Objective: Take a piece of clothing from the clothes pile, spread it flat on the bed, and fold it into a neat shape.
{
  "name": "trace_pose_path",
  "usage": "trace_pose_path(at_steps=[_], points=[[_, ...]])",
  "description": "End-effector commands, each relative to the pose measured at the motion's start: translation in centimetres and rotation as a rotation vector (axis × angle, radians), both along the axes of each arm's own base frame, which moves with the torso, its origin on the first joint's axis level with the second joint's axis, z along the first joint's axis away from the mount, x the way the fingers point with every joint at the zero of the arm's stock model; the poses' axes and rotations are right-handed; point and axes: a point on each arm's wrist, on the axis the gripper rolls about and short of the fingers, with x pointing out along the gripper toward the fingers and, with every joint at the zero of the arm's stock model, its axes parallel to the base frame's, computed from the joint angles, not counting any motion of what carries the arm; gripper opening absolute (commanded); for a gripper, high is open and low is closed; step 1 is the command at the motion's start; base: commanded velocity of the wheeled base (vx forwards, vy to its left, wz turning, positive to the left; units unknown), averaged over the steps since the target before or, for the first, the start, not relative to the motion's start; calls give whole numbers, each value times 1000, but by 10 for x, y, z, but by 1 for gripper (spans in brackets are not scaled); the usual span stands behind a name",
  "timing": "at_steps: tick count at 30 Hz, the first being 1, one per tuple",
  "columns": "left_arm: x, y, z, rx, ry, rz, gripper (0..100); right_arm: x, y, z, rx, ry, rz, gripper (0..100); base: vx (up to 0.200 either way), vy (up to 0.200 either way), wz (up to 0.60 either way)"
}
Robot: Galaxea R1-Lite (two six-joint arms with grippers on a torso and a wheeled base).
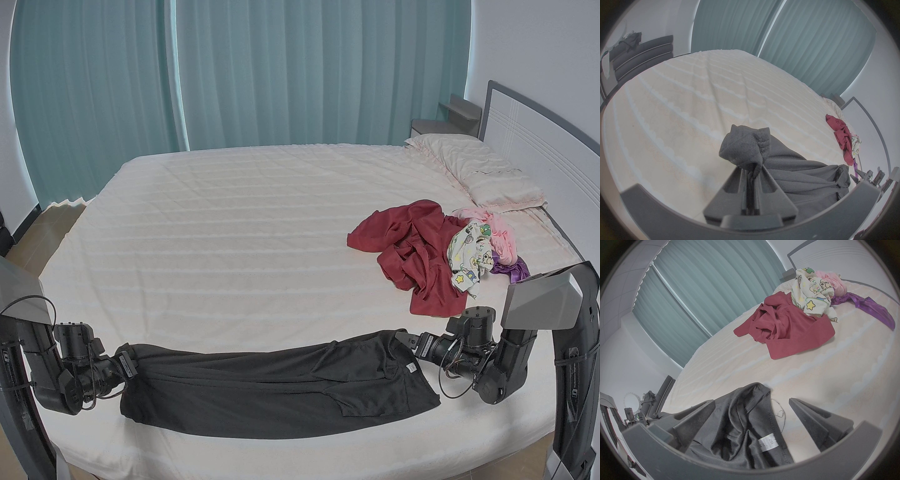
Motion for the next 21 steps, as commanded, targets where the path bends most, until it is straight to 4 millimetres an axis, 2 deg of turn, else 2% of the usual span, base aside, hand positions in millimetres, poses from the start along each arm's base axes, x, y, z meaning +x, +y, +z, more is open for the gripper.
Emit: trace_pose_path(at_steps=[1,2,4,10,21], points=[[2,8,18,13,-62,25,0,0,0,1,1,-2,1,100,0,0,0],[4,18,28,14,-66,55,0,0,0,1,1,-2,1,100,0,0,0],[3,25,33,13,-60,52,0,0,0,1,1,-2,1,100,0,0,0],[3,43,38,1,-20,49,0,0,1,1,1,-2,2,100,0,0,0],[8,60,39,-11,22,60,0,-1,1,1,1,-10,2,100,0,0,0]])
